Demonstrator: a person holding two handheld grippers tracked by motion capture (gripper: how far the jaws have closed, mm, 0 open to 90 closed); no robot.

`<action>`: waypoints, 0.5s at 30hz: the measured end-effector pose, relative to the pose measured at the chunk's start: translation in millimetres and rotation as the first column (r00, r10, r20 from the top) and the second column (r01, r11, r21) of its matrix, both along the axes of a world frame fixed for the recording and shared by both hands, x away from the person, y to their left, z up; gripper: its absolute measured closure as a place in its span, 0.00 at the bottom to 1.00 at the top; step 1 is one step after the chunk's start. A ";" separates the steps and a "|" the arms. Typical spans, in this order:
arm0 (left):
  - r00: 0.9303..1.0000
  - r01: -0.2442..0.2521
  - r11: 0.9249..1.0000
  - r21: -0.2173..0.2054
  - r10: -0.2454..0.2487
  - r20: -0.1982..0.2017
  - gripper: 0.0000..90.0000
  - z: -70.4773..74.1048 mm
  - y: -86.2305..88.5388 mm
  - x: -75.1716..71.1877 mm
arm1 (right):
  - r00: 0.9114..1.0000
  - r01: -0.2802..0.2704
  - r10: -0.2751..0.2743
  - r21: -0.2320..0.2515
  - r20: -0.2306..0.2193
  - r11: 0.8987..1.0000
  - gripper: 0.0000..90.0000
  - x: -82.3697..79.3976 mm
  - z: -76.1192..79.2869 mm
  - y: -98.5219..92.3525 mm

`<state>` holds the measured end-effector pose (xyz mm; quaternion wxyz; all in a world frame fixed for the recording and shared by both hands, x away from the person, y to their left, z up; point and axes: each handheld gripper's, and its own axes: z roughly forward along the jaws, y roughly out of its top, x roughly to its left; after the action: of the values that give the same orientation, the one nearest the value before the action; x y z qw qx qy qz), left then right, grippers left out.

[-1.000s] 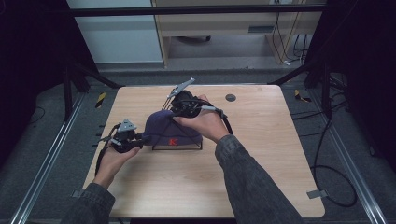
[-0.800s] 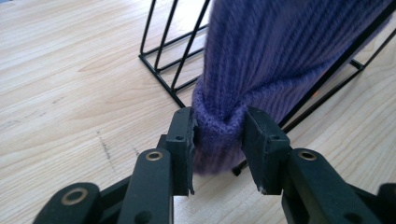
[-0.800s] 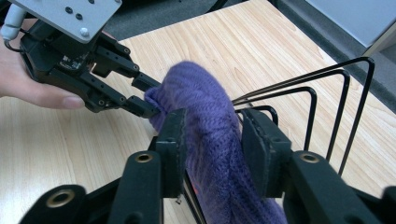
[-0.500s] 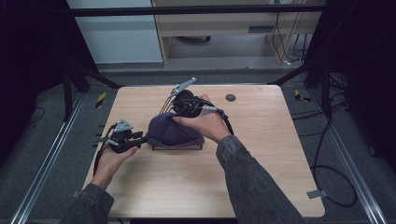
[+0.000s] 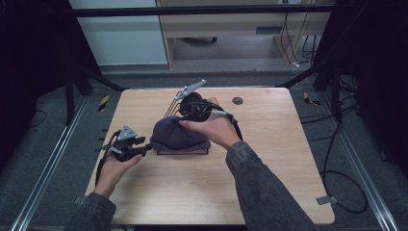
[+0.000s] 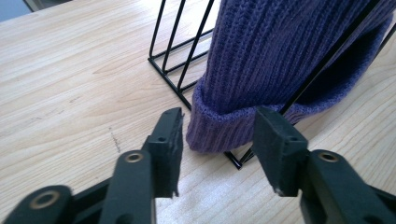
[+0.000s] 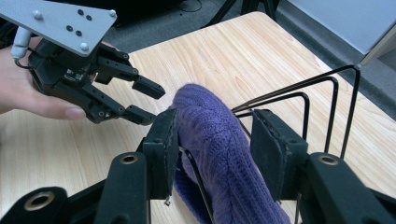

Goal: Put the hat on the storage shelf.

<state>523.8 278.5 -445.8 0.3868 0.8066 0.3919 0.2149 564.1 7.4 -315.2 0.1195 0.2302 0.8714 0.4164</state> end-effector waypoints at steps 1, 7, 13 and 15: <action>1.000 -0.006 1.000 0.005 0.006 -0.001 0.55 0.2 -0.1 -0.7 | 1.000 0.000 0.000 0.001 0.003 1.000 0.57 -0.8 0.6 -0.8; 0.998 -0.053 0.998 0.030 0.053 -0.014 0.39 -3.5 2.5 -2.4 | 0.999 0.028 -0.028 0.006 0.020 1.000 0.48 -6.3 4.7 -6.4; 0.997 -0.060 0.997 0.053 0.062 -0.046 0.18 -10.0 3.4 -3.0 | 0.996 0.069 -0.070 0.020 0.060 0.997 0.35 -12.3 9.2 -14.0; 0.996 -0.064 0.997 0.048 0.067 -0.053 0.13 -11.5 4.5 -3.3 | 0.994 0.081 -0.083 0.031 0.076 0.996 0.31 -15.3 11.6 -18.1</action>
<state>520.5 283.0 -457.3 0.3498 0.8077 0.4234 0.2145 548.8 -10.7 -303.7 0.1670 0.2510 0.8500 0.4320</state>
